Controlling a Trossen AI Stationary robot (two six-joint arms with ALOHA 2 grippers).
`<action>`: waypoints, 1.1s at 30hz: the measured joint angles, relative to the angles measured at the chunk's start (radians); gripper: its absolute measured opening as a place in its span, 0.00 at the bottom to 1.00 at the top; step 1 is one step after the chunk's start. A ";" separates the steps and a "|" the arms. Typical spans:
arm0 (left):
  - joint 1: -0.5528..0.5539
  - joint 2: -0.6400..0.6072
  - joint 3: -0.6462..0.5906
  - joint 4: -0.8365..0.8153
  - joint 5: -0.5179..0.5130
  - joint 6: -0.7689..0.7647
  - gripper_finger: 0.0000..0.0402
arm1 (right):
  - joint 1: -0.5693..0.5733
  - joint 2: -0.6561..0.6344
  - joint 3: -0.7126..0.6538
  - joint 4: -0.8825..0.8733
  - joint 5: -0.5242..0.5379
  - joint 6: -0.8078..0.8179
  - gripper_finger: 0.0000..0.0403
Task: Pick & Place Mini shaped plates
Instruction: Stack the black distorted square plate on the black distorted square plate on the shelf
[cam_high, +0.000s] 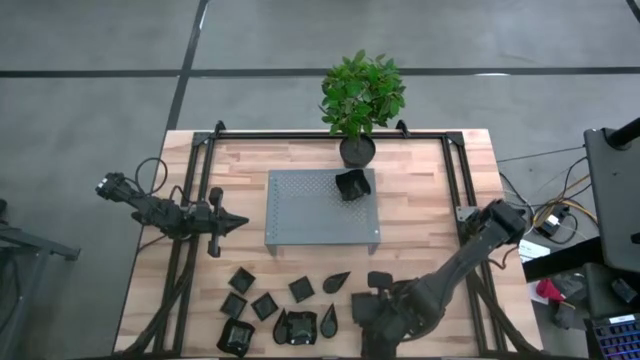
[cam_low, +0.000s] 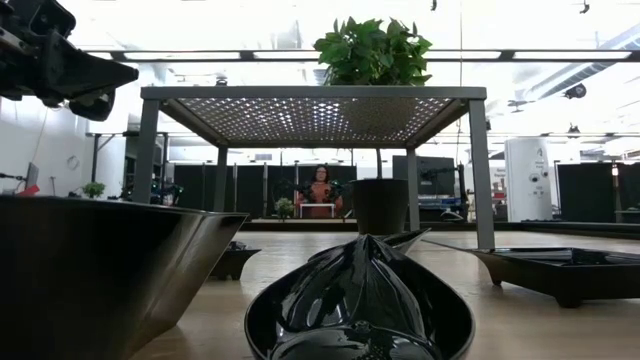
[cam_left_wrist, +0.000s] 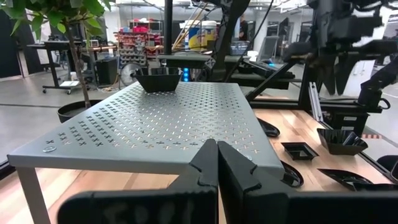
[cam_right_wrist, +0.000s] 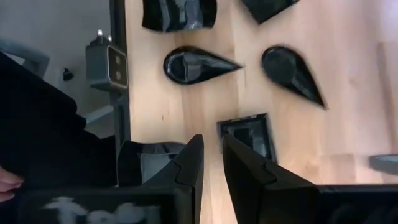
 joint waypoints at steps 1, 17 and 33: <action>0.000 0.000 0.000 0.000 0.000 0.000 0.00 | 0.004 0.009 0.000 0.000 -0.004 0.013 0.15; 0.000 0.000 0.000 0.000 0.000 0.000 0.00 | 0.083 0.081 0.000 0.008 -0.050 0.167 0.15; 0.000 0.000 0.000 0.000 0.000 0.000 0.00 | 0.101 0.081 0.000 0.126 -0.155 0.274 0.12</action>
